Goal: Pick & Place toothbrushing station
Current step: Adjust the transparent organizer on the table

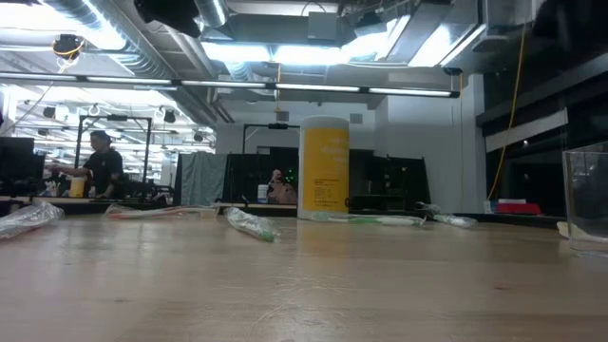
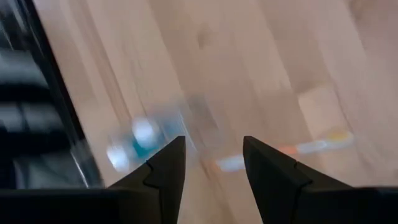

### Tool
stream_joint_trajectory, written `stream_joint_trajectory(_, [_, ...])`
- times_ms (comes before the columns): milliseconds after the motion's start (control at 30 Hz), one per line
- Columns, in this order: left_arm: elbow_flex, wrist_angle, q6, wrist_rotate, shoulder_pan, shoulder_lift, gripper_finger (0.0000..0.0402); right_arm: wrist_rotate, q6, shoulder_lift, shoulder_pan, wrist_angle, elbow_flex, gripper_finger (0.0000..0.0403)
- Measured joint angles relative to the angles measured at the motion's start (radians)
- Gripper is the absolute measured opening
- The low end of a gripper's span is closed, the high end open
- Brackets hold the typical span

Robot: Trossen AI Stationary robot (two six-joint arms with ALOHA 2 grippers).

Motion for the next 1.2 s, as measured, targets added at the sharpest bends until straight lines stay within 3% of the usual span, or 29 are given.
stream_joint_trajectory(133, [0.0,-0.003,0.007,-0.025,0.0,0.0,0.0213,-0.076,-0.197,0.061,-0.017,-0.04,0.0,0.0162])
stream_joint_trajectory(333, [-0.003,-0.028,-0.013,-0.033,-0.001,0.0,0.0213,-0.044,-0.337,0.16,-0.033,-0.026,0.0,0.0162])
stream_joint_trajectory(967, [-0.004,-0.037,-0.02,-0.042,-0.021,-0.006,0.0213,-0.068,-0.357,0.322,-0.032,0.138,-0.001,0.0162])
stream_joint_trajectory(1200, [-0.004,-0.042,-0.02,-0.039,-0.034,-0.008,0.0213,-0.027,-0.348,0.373,-0.032,0.15,-0.002,0.0162])
